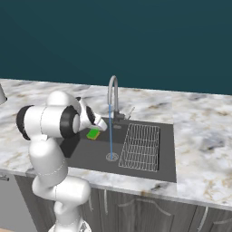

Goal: Soak the sponge with water for a few seconds and then drop it inside the sink.

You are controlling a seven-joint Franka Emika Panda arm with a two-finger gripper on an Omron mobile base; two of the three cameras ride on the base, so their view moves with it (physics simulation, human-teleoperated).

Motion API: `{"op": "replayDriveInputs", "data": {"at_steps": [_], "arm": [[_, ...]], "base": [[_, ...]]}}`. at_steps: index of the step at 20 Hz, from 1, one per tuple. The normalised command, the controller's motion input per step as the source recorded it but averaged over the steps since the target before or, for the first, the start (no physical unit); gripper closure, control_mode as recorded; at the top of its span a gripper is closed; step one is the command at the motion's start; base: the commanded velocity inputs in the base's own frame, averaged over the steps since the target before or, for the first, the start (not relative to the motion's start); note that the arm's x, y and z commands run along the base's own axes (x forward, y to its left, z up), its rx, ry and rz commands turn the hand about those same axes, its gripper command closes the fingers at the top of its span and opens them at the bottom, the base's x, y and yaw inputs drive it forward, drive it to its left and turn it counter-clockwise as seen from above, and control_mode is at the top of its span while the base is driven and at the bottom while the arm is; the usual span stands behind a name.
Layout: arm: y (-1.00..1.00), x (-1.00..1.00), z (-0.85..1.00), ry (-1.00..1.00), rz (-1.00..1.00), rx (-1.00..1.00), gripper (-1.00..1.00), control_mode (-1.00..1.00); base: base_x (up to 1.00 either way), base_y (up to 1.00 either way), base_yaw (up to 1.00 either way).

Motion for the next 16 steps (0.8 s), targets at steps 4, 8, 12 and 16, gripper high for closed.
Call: {"op": "replayDriveInputs", "data": {"at_steps": [4, 8, 12, 16], "arm": [[0.17, -0.02, 0.00, 0.02, 0.17, 0.00, 1.00, -1.00], [0.13, 0.00, 0.00, 0.00, 0.12, 0.00, 1.00, -1.00], [0.16, 0.00, -0.04, 0.00, 0.02, 0.00, 1.00, -1.00], [0.19, 0.00, -0.15, 0.00, 0.00, 0.00, 1.00, -1.00]], "base": [[0.00, 0.00, 0.00], [0.00, 0.00, 0.00], [0.00, 0.00, 0.00], [0.00, 0.00, 0.00]]}}
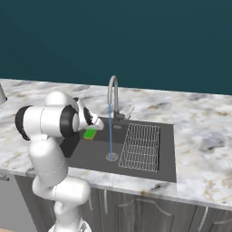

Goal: Soak the sponge with water for a few seconds and then drop it inside the sink.

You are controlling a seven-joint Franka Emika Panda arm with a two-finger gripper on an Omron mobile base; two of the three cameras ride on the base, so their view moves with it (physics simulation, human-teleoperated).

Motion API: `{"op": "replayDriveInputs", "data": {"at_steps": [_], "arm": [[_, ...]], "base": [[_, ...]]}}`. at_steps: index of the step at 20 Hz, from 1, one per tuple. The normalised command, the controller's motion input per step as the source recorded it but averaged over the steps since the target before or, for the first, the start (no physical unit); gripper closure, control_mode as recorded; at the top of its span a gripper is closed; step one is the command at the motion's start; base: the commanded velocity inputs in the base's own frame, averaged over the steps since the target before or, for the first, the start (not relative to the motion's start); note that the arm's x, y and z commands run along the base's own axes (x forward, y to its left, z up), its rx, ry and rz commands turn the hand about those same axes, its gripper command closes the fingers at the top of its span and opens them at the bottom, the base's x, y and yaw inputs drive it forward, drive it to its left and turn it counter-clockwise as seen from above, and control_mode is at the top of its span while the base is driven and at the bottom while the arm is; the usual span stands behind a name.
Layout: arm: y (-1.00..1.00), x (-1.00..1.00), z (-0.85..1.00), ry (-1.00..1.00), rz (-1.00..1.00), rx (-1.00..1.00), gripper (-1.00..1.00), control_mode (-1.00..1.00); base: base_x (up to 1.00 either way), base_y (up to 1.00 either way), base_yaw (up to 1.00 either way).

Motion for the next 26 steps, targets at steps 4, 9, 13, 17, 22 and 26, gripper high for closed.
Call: {"op": "replayDriveInputs", "data": {"at_steps": [4, 9, 13, 17, 22, 26], "arm": [[0.15, 0.00, -0.27, 0.00, 0.00, 0.00, 1.00, -1.00], [0.09, 0.00, -0.35, 0.00, 0.00, 0.00, 1.00, -1.00], [0.00, 0.00, -0.30, 0.00, 0.00, 0.00, 1.00, -1.00], [0.00, 0.00, -0.24, 0.00, 0.00, 0.00, 1.00, -1.00], [0.00, -0.12, -0.14, 0.00, 0.00, 0.00, 1.00, -1.00], [0.00, -0.14, -0.14, 0.00, 0.00, 0.00, 1.00, -1.00]], "base": [[0.00, 0.00, 0.00], [0.00, 0.00, 0.00], [0.00, 0.00, 0.00], [0.00, 0.00, 0.00], [0.00, 0.00, 0.00], [0.00, 0.00, 0.00]]}}
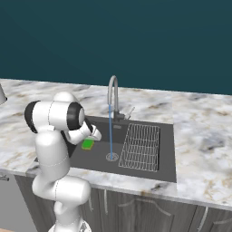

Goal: Soak the sponge with water for a few seconds and then drop it inside the sink.

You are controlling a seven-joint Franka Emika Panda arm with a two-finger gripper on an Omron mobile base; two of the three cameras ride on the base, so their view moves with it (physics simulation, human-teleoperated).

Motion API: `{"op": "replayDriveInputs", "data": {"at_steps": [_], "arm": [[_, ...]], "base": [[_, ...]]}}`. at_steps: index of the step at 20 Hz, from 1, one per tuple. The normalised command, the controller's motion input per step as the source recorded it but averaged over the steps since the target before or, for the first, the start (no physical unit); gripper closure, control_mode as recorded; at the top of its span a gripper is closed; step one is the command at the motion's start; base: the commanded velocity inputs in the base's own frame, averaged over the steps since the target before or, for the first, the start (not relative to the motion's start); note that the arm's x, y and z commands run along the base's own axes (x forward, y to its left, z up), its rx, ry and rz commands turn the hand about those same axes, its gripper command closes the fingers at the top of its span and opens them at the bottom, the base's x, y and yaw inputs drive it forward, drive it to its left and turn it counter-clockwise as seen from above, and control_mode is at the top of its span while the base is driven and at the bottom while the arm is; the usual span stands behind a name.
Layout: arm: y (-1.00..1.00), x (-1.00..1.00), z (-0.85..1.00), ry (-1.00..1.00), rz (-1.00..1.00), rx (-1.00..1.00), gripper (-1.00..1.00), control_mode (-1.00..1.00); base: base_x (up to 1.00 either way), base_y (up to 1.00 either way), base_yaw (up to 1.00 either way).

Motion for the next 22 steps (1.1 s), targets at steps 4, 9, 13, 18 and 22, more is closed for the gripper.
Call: {"op": "replayDriveInputs", "data": {"at_steps": [4, 9, 13, 18, 22], "arm": [[0.00, -0.10, -0.21, 0.00, 0.00, 0.01, 1.00, -1.00], [0.00, -0.01, -0.16, 0.00, 0.00, 0.04, 1.00, -1.00], [0.00, 0.00, -0.24, 0.00, 0.00, 0.04, 1.00, -1.00], [0.00, 0.07, -0.12, 0.00, 0.00, 0.00, 1.00, -1.00], [0.00, 0.09, -0.13, 0.00, 0.00, 0.00, 1.00, -1.00]], "base": [[0.00, 0.00, 0.00], [0.00, 0.00, 0.00], [0.00, 0.00, 0.00], [0.00, 0.00, 0.00], [0.00, 0.00, 0.00]]}}
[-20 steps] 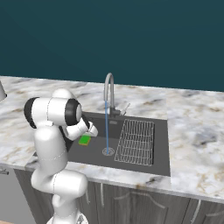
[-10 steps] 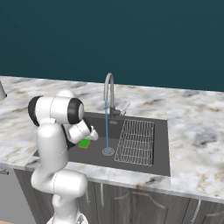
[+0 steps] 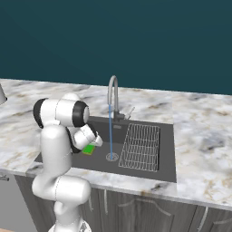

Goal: Soak the sponge with water for a few seconds and then drop it inside the sink.

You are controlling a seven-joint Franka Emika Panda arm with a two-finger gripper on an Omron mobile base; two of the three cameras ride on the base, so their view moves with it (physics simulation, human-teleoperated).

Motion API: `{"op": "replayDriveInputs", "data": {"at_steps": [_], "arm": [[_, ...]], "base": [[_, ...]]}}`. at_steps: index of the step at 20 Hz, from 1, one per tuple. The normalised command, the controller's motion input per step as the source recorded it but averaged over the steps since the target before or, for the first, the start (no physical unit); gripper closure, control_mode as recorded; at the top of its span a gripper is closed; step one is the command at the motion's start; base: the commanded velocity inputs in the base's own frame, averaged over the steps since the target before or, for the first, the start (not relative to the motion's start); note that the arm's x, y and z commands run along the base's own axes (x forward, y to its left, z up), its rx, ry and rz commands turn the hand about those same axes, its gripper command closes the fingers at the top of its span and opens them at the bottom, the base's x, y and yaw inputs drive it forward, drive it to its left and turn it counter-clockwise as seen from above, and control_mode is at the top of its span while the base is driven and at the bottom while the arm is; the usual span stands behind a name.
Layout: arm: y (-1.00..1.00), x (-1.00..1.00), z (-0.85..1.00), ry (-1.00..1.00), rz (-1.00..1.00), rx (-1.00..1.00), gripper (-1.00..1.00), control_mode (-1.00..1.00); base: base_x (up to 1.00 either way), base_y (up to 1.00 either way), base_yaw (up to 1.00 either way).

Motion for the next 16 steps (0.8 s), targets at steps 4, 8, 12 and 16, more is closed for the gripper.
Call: {"op": "replayDriveInputs", "data": {"at_steps": [4, 8, 12, 16], "arm": [[0.00, 0.11, -0.16, 0.00, 0.00, 0.00, 1.00, -1.00], [0.00, 0.10, -0.14, 0.00, 0.00, 0.00, 1.00, -1.00], [0.00, 0.00, -0.16, 0.00, 0.00, 0.00, 1.00, -1.00], [0.00, 0.00, -0.19, 0.00, 0.00, 0.00, 1.00, -1.00]], "base": [[0.00, 0.00, 0.00], [0.00, 0.00, 0.00], [0.00, 0.00, 0.00], [0.00, 0.00, 0.00]]}}
